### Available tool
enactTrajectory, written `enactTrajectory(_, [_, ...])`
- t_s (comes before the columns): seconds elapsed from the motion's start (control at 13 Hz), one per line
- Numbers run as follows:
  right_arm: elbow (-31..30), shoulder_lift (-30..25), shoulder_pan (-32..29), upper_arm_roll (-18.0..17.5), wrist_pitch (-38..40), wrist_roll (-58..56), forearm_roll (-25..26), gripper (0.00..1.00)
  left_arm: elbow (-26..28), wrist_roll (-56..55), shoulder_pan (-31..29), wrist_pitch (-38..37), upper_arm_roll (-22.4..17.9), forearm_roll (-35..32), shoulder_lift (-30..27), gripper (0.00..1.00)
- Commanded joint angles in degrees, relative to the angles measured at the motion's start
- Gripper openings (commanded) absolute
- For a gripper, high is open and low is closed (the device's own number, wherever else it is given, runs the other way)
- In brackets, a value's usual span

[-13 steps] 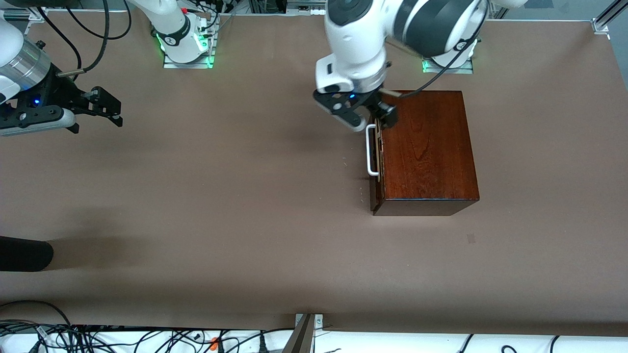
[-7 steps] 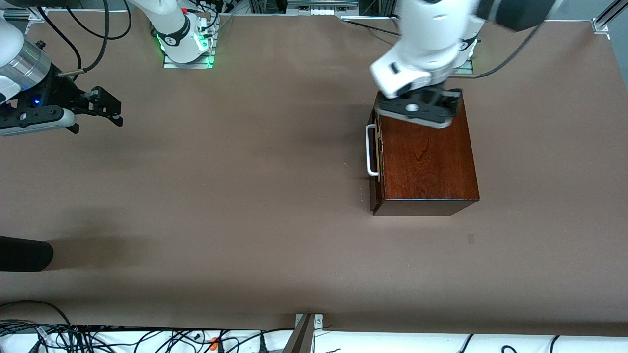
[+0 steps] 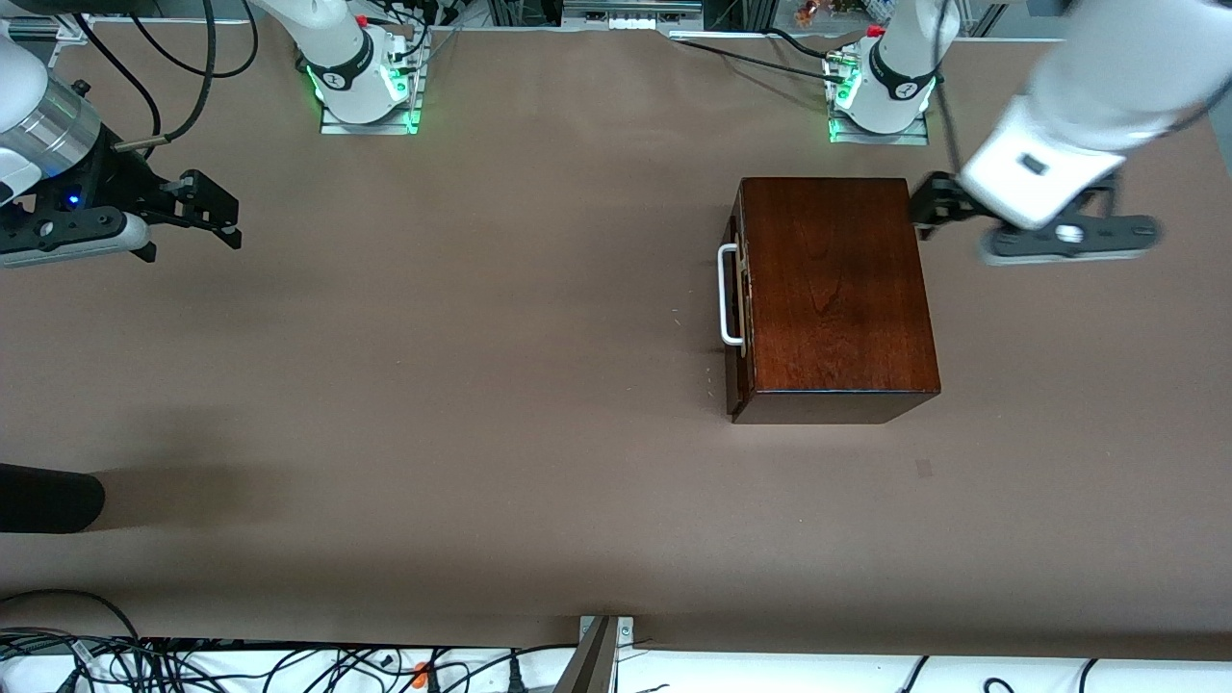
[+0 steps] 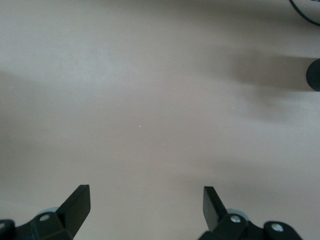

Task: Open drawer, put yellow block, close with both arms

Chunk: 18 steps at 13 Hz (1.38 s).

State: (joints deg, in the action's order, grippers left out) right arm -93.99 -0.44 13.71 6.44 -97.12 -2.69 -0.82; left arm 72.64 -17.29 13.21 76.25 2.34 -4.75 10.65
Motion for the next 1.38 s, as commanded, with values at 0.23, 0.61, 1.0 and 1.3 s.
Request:
enactTrajectory(0.23, [0.91,0.18,0.36,-0.02,0.79,0.67,1.0,1.0,11.71,17.07,-4.16,5.29,-4.88,3.08,-9.58,1.0])
enactTrajectory(0.61, [0.91,0.18,0.36,-0.02,0.79,0.67,1.0,1.0,19.03,18.96,-4.68,9.18,-6.3,3.17,-13.99,1.0])
enactTrajectory(1.0, [0.91,0.18,0.36,-0.02,0.79,0.67,1.0,1.0,18.51,18.6,-4.6,8.83,-6.12,3.17,-13.64,1.0])
enactTrajectory(1.3, [0.91,0.18,0.27,0.07,0.79,0.67,1.0,1.0,18.59,18.34,-4.86,9.18,-6.38,6.31,-13.55,1.0])
